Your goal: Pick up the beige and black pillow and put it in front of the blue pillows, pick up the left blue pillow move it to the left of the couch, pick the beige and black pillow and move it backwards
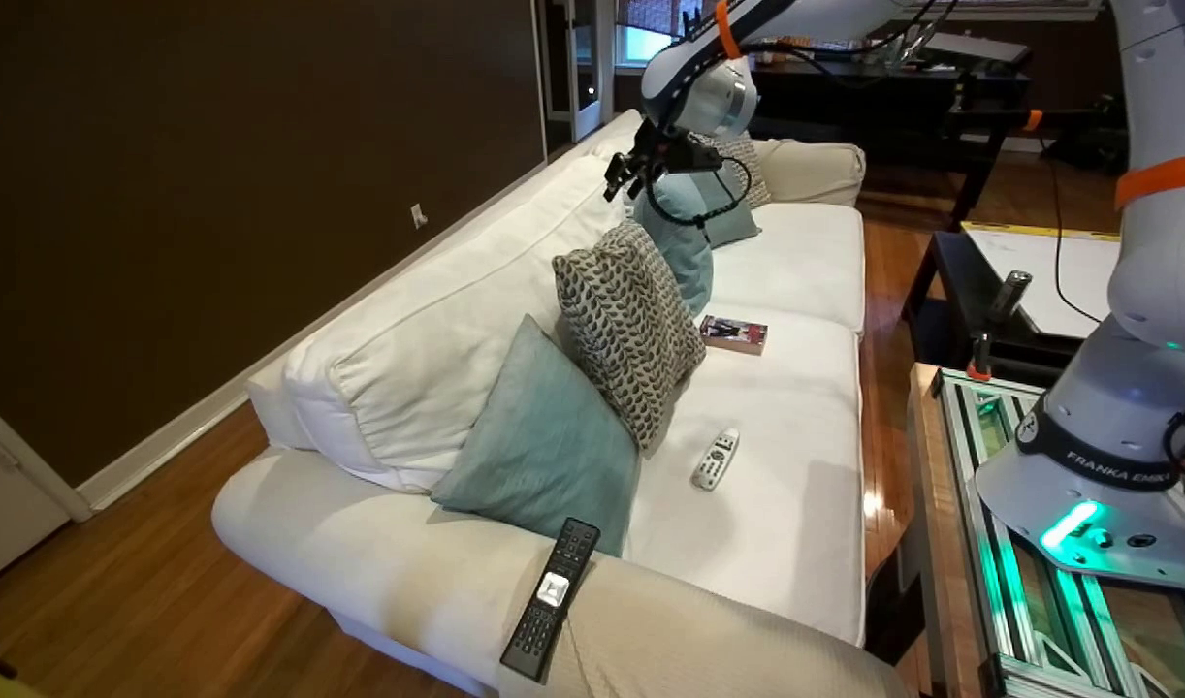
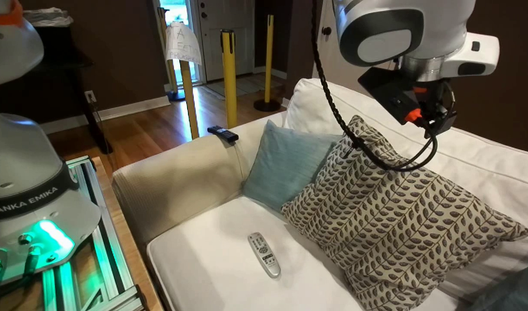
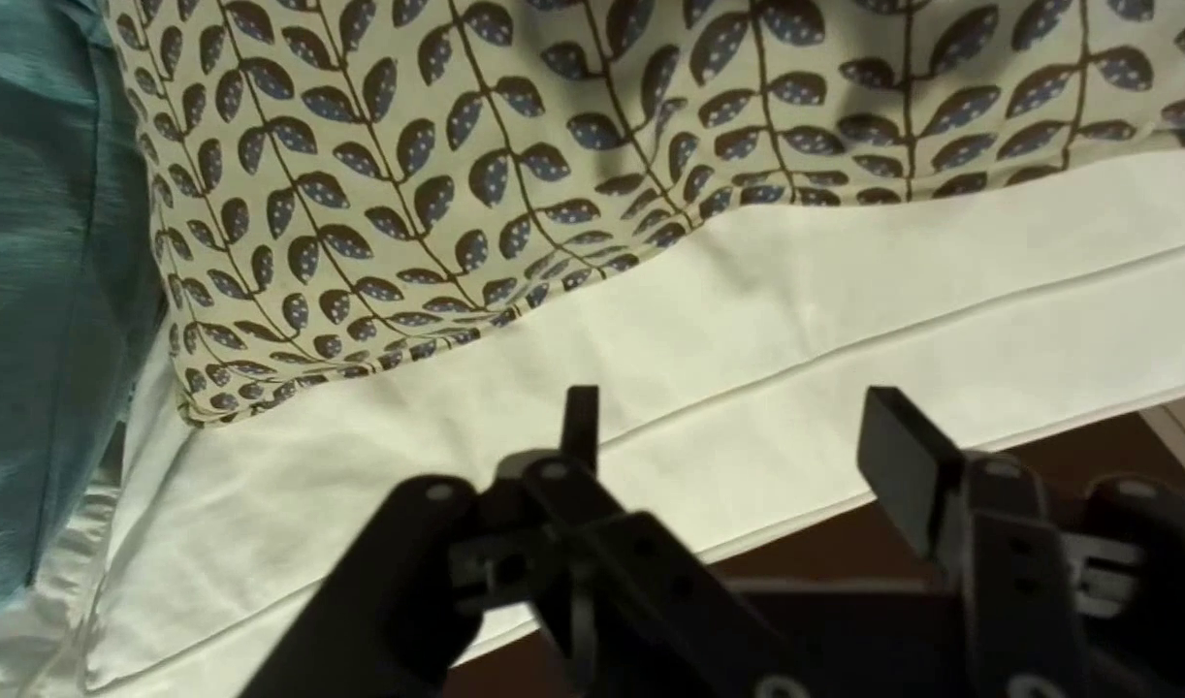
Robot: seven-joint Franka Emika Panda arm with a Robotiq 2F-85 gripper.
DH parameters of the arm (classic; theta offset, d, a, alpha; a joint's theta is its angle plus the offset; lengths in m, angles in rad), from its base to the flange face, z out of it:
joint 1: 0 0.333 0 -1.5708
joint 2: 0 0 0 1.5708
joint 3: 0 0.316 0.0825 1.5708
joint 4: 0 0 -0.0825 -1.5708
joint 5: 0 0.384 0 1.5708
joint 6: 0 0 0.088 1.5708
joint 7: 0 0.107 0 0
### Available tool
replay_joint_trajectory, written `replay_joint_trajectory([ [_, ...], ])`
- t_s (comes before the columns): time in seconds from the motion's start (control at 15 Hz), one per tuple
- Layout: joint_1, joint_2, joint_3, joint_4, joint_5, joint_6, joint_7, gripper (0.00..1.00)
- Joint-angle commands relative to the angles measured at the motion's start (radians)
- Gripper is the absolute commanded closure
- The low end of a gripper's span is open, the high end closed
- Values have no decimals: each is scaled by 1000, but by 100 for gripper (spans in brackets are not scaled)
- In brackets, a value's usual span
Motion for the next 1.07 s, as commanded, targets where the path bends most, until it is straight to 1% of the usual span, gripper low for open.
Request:
replay_joint_trajectory([
  [0.0, -16, -55, 7, -26, 89, -55, 24, 0],
  [0.07, -5, -71, -13, -34, 107, -67, 62, 0],
  [0.2, 0, -102, -39, -35, 126, -142, 93, 0],
  [0.27, 2, -117, -50, -38, 137, -169, 95, 0],
  [0.4, 14, -157, -87, -56, 123, -242, 74, 0],
  [0.6, 37, -234, -147, -113, 77, -378, 11, 0],
  [0.73, 68, -278, -199, -152, 18, -458, -12, 0],
  [0.8, 88, -297, -227, -176, -23, -478, -17, 0],
  [0.93, 130, -332, -279, -216, -110, -483, -12, 0],
  [1.0, 147, -349, -297, -244, -130, -458, -27, 0],
])
